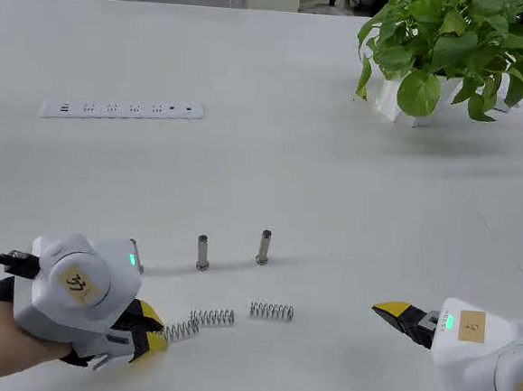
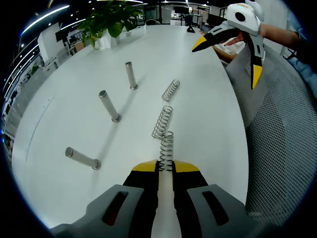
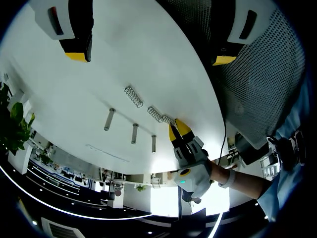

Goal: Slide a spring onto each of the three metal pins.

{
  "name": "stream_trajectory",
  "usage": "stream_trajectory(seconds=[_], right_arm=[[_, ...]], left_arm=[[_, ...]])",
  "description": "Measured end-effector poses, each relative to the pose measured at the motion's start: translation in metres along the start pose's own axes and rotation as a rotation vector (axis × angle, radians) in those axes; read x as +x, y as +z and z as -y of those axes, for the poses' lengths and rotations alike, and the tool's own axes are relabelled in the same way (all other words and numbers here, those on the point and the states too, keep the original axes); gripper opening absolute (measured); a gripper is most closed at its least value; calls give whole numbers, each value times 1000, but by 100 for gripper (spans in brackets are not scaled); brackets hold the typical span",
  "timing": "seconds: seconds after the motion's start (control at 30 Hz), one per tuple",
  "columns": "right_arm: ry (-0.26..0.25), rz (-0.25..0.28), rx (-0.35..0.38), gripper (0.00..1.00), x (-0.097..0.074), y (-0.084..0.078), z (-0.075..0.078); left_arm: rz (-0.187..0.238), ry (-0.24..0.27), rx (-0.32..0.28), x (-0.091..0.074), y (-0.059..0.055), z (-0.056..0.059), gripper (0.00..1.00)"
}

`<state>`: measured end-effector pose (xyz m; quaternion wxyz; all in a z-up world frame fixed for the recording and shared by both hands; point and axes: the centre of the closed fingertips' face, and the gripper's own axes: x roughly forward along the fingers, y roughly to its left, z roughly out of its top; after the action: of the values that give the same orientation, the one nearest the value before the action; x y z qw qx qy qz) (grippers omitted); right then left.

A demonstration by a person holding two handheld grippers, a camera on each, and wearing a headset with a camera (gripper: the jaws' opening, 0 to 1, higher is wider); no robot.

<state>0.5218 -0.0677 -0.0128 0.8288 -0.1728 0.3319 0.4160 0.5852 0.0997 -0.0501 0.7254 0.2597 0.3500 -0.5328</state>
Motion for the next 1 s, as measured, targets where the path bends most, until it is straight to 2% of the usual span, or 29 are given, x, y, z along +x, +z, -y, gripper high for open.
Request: stream_trajectory(seconds=[0.33, 0.63, 0.77, 1.0], right_arm=[[-1, -2, 0, 99, 0, 0, 0], [3, 4, -8, 99, 2, 3, -2], [21, 28, -4, 99, 6, 13, -6], [50, 78, -6, 99, 13, 37, -5]], left_arm=[[27, 0, -18, -5, -2, 3, 6], [81, 28, -51, -17, -2, 5, 6], [107, 44, -44, -24, 5, 7, 6], [178, 43, -23, -34, 27, 16, 6]])
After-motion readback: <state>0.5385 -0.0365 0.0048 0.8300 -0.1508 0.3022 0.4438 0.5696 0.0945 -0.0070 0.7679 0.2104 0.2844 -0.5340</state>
